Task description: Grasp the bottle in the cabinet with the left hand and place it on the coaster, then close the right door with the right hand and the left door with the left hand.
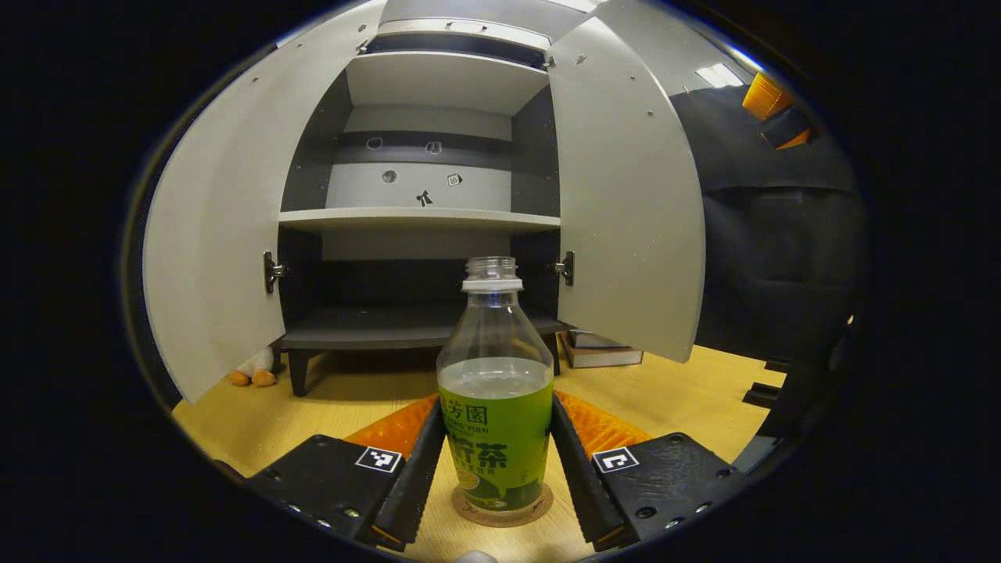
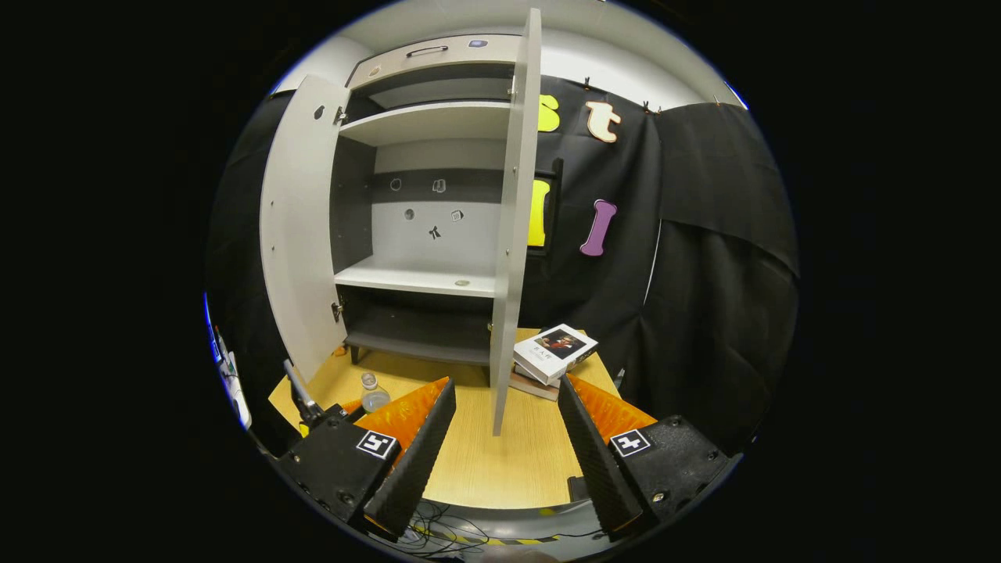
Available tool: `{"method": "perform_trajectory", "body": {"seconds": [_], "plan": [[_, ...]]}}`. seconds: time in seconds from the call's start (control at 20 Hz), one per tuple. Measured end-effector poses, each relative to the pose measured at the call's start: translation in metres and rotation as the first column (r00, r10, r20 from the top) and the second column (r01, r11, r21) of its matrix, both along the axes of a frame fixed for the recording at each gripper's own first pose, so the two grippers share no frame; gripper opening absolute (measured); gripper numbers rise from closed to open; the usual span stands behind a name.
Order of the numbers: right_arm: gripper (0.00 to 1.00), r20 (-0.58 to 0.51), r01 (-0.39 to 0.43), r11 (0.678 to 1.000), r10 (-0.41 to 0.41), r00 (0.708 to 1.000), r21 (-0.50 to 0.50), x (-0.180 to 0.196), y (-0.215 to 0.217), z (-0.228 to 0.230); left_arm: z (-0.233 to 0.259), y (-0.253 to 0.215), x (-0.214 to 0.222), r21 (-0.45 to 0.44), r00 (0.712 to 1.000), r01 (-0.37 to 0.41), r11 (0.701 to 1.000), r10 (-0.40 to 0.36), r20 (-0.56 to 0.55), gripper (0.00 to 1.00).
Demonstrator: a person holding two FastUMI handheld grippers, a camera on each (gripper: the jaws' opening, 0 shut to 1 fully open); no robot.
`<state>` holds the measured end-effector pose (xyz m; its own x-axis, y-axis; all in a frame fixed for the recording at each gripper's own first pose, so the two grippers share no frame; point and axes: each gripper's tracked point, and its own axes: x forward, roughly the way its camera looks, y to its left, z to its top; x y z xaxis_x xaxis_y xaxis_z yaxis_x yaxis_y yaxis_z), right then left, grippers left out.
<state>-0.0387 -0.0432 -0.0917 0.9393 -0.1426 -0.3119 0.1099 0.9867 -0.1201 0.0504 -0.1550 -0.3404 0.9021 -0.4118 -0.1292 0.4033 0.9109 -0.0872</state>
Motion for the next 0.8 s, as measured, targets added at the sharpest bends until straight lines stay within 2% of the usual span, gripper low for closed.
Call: {"method": "perform_trajectory", "body": {"seconds": [0.35,0.55,0.8], "plan": [[0.82,-0.035,-0.019,0.999,0.018,0.999,-0.043,-0.002,0.005,-0.004,-0.009,-0.002,0.002,-0.011,0.999,-0.007,1.0,0.007,0.032,0.74],[0.82,-0.039,-0.024,0.999,0.023,0.999,-0.028,0.001,0.01,-0.002,-0.025,-0.003,-0.004,0.002,1.0,-0.004,1.0,0.004,0.011,0.78],[0.82,-0.05,-0.059,0.998,0.058,0.997,-0.025,0.001,0.02,-0.007,-0.024,0.003,-0.01,0.023,1.0,-0.028,0.999,0.027,0.004,0.79]]}}
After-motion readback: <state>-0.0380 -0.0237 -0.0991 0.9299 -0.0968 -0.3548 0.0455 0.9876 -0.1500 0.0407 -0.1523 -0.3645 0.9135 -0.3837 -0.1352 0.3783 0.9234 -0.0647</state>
